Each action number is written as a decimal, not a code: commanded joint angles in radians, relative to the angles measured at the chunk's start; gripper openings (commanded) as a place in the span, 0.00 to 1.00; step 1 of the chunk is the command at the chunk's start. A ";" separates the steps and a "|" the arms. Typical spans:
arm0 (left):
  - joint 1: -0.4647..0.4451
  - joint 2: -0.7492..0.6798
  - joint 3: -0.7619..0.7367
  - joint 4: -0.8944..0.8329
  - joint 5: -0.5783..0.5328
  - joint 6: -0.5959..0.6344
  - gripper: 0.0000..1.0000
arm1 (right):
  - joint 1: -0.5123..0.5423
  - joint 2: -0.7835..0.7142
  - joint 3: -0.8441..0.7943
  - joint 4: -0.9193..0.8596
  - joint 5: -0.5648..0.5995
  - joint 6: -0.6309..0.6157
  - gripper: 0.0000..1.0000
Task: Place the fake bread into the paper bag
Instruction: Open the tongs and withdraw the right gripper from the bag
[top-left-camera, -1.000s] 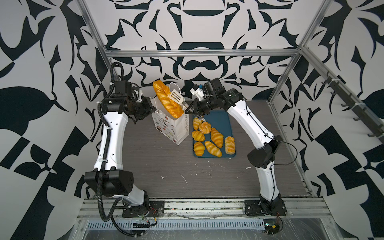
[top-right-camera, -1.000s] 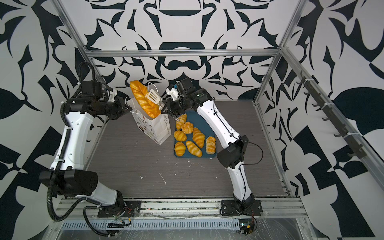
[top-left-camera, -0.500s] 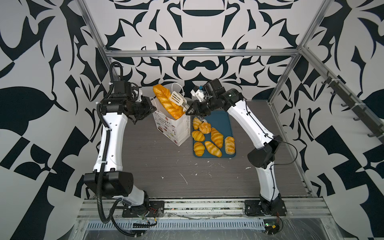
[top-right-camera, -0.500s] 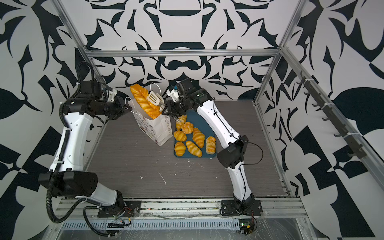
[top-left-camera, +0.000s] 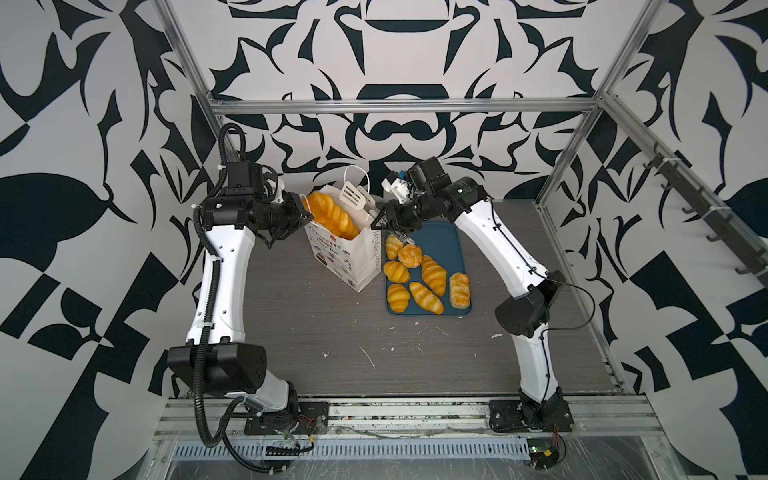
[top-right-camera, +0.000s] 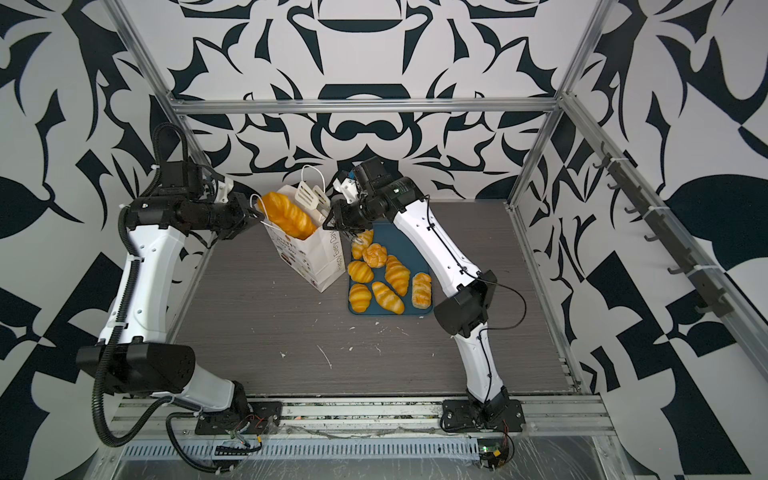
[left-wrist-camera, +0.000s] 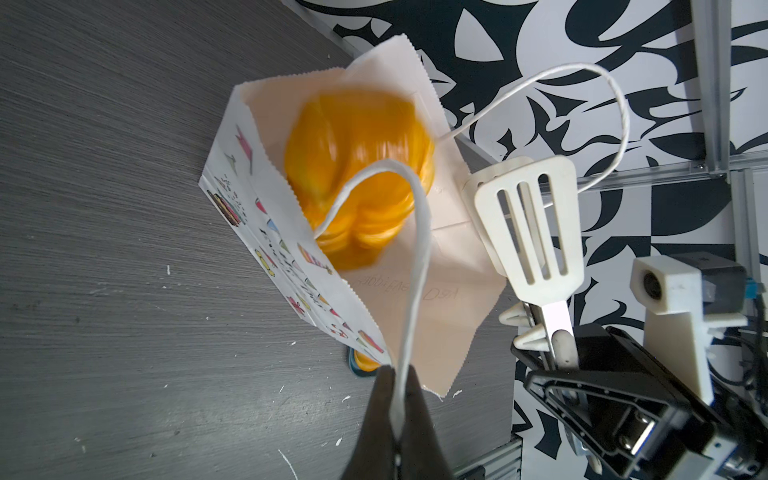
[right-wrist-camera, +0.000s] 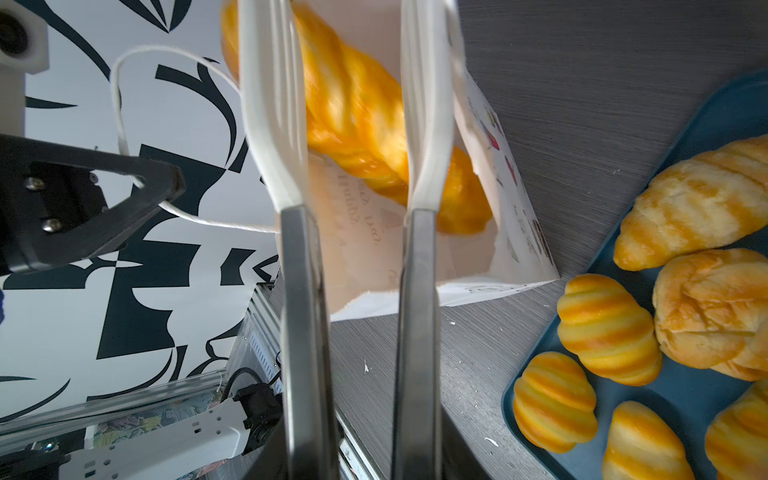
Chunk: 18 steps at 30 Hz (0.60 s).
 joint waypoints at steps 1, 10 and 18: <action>0.004 -0.028 -0.017 0.002 0.017 -0.013 0.00 | 0.003 -0.074 0.043 0.053 -0.001 -0.023 0.40; 0.003 -0.019 -0.018 0.015 0.022 -0.020 0.00 | -0.002 -0.063 0.196 0.001 -0.001 -0.024 0.40; 0.003 -0.009 -0.017 0.019 0.023 -0.021 0.00 | -0.039 -0.120 0.220 -0.020 -0.009 -0.004 0.39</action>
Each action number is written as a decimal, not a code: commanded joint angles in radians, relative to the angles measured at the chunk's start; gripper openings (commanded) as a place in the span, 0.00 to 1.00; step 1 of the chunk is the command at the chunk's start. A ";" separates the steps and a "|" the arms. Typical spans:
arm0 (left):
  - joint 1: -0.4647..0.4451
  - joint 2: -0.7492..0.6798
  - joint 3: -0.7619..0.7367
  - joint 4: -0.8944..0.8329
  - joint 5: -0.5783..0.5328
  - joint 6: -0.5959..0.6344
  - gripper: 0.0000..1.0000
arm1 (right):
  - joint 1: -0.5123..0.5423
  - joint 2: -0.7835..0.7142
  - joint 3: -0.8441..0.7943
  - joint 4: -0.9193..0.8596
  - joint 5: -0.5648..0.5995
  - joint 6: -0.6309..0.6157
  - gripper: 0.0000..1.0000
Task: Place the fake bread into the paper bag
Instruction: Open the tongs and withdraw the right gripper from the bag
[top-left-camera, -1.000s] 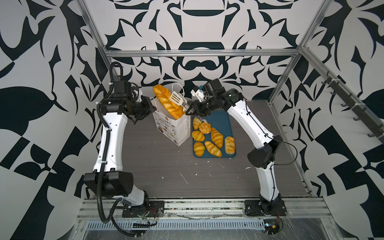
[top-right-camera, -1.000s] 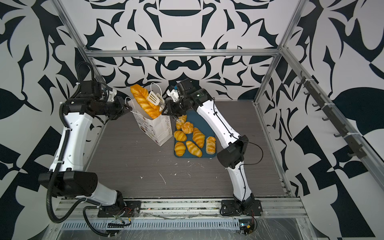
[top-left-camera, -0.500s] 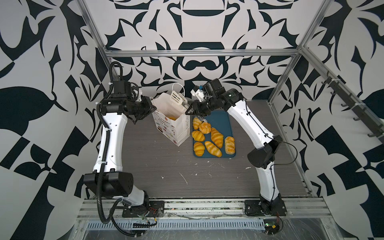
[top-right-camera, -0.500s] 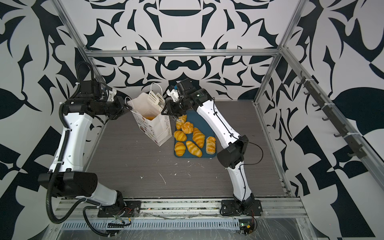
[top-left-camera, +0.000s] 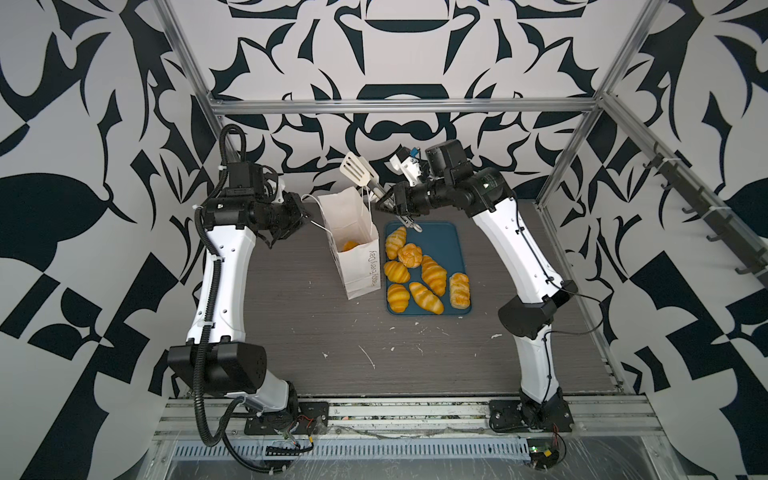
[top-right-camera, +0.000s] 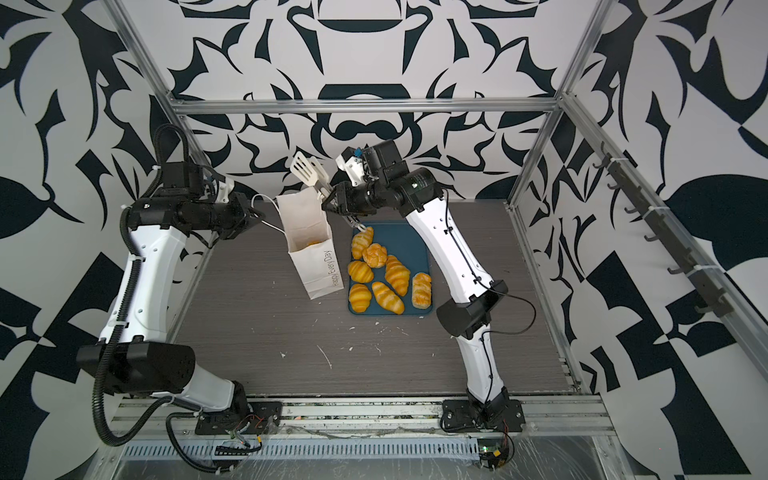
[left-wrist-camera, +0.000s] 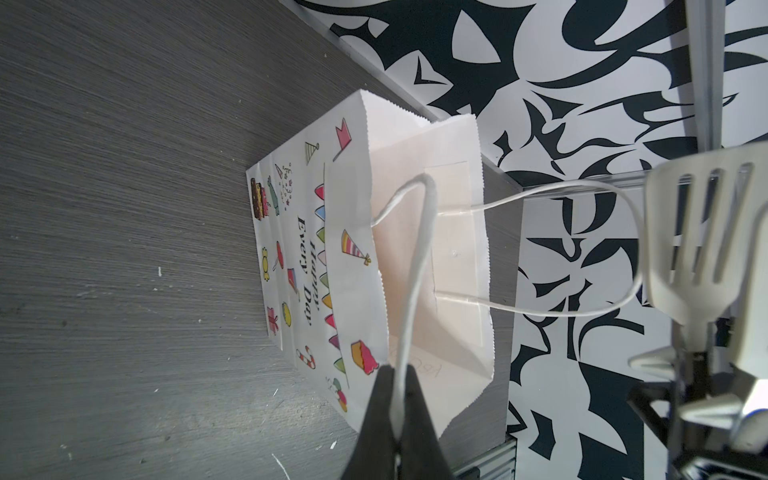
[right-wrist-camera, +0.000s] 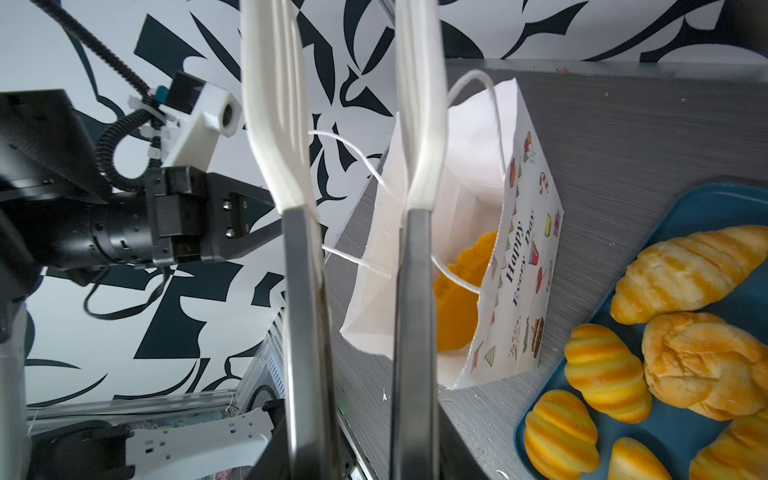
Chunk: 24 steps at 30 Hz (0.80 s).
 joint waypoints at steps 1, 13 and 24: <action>0.004 -0.006 0.003 -0.005 0.012 -0.005 0.00 | -0.027 -0.085 0.016 0.023 -0.015 -0.004 0.39; 0.003 0.005 0.017 0.011 0.028 -0.021 0.00 | -0.164 -0.199 -0.135 -0.023 0.027 -0.037 0.38; 0.003 0.008 0.035 0.006 0.036 -0.023 0.00 | -0.235 -0.207 -0.300 -0.103 0.119 -0.058 0.38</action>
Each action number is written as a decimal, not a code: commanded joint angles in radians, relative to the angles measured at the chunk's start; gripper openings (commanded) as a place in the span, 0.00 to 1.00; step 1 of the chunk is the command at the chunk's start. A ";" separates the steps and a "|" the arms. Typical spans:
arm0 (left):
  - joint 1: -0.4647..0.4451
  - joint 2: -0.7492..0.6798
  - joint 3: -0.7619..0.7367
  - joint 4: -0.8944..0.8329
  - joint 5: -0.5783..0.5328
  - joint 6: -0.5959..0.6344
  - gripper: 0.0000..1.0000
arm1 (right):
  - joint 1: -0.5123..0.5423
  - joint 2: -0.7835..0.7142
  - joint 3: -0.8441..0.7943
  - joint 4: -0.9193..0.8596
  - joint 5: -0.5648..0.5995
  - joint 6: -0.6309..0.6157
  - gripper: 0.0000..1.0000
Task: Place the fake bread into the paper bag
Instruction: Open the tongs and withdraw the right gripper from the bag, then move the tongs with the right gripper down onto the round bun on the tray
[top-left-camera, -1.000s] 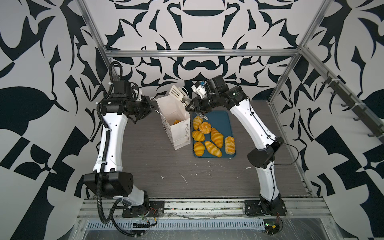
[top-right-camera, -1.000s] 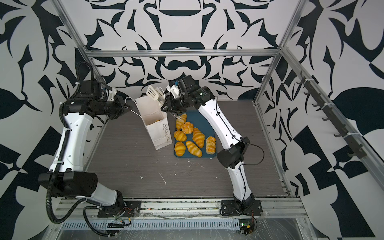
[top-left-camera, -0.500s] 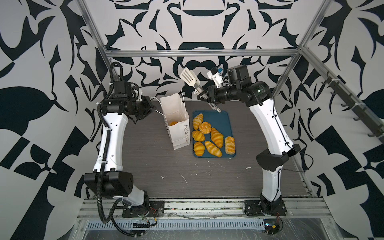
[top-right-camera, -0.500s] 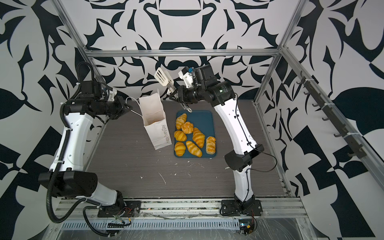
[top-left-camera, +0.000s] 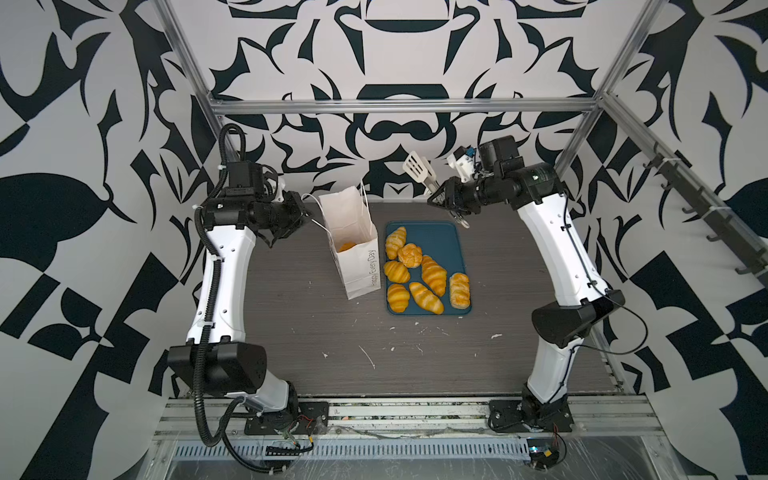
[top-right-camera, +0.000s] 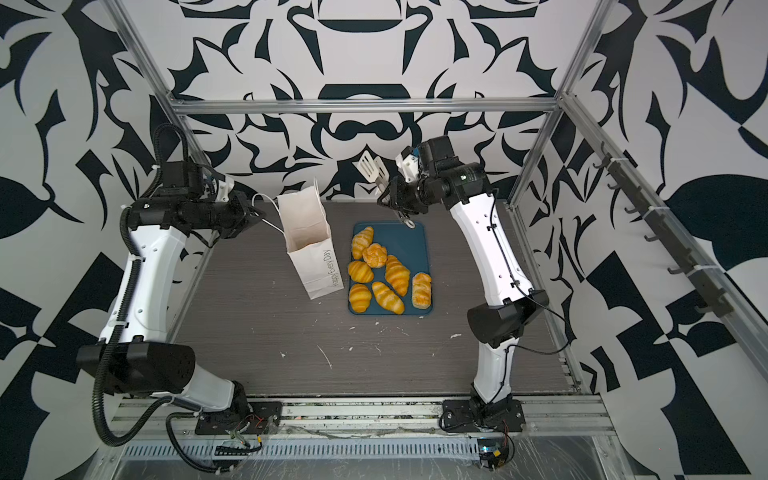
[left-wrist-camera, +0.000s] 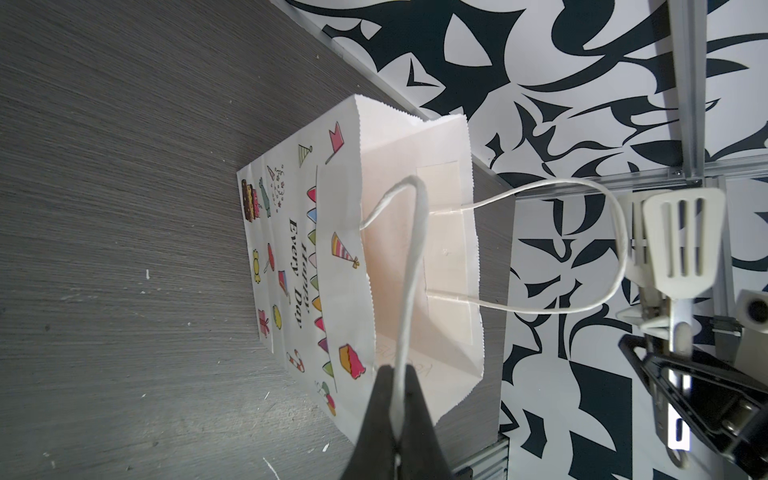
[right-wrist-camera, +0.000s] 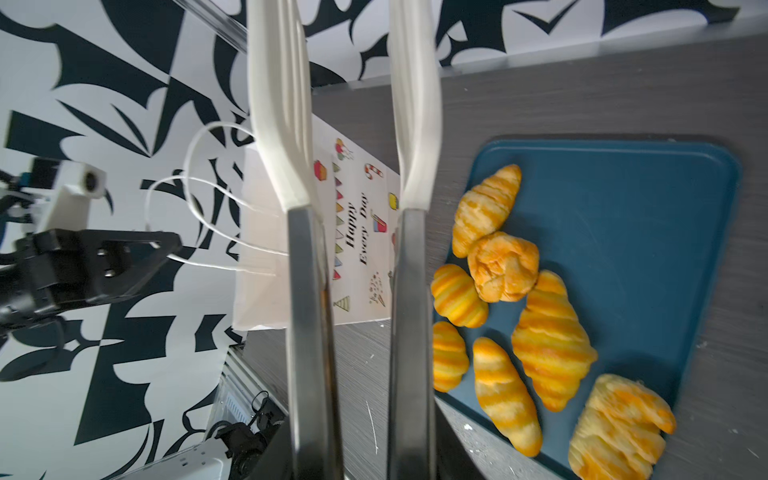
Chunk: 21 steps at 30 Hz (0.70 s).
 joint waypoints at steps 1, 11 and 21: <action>0.003 0.008 0.033 -0.006 0.019 -0.006 0.00 | -0.007 -0.018 -0.022 -0.023 0.044 -0.031 0.38; 0.003 0.015 0.048 -0.012 0.022 -0.007 0.00 | -0.005 0.015 -0.151 -0.103 0.098 -0.053 0.37; 0.003 0.020 0.055 -0.017 0.025 -0.009 0.00 | -0.006 0.000 -0.332 -0.086 0.087 -0.058 0.38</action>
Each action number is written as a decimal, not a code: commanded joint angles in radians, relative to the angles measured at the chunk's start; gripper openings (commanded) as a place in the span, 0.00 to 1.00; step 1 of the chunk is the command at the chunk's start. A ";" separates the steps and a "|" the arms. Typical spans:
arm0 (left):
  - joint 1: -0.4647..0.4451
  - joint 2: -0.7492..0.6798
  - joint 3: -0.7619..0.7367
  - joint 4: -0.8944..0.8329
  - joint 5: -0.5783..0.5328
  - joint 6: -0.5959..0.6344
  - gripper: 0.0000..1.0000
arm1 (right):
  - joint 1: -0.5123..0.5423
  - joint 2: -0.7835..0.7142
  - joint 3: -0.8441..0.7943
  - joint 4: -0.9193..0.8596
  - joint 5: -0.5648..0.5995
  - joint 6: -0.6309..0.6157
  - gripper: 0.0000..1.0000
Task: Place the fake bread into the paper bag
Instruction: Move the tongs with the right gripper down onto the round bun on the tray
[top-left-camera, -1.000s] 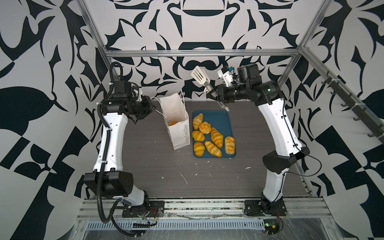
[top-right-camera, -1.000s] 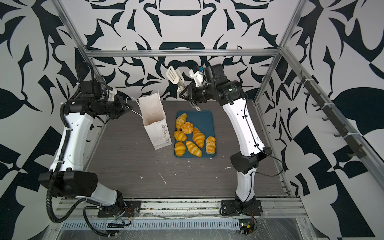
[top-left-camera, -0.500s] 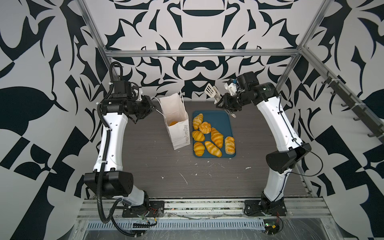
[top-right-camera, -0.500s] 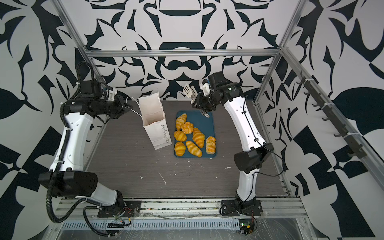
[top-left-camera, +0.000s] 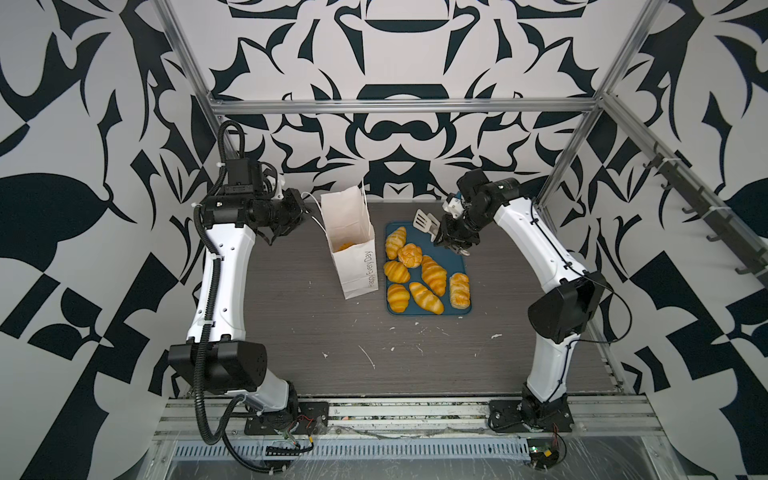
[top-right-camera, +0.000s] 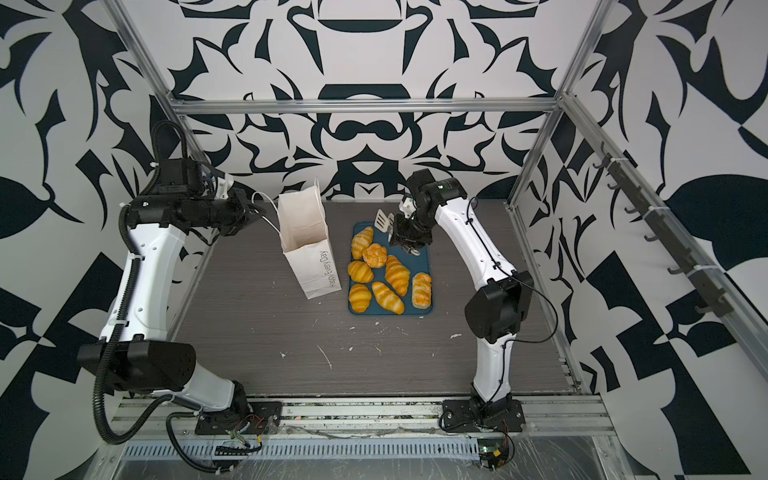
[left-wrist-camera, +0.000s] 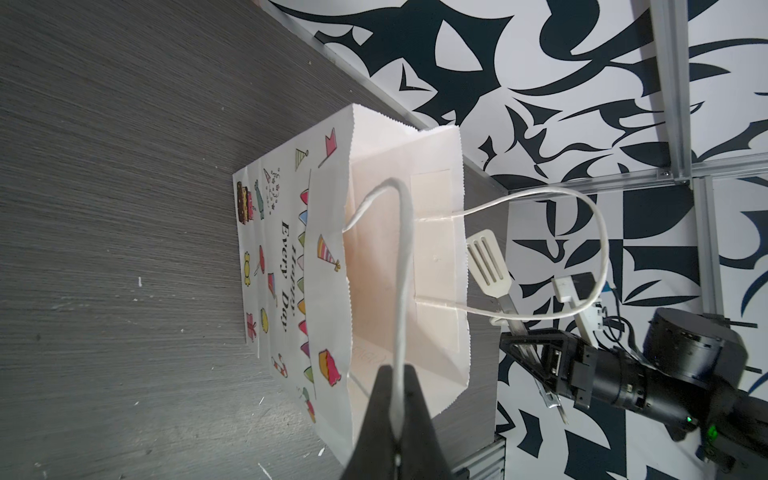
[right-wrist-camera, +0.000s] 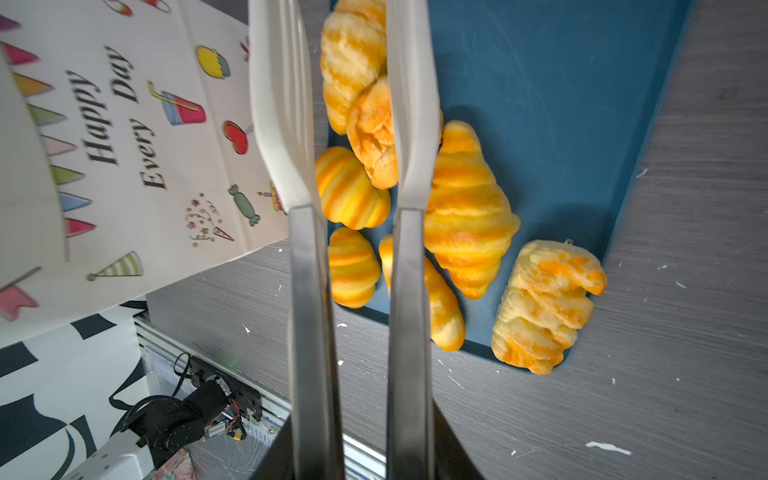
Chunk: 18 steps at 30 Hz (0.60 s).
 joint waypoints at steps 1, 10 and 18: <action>0.003 0.007 0.026 -0.015 0.018 -0.006 0.00 | 0.000 -0.042 -0.039 0.022 -0.008 -0.018 0.38; 0.003 0.014 0.026 -0.010 0.022 -0.008 0.00 | 0.006 -0.036 -0.117 0.046 -0.013 -0.027 0.40; 0.003 0.017 0.026 -0.005 0.024 -0.012 0.00 | 0.013 -0.006 -0.116 0.042 0.004 -0.039 0.40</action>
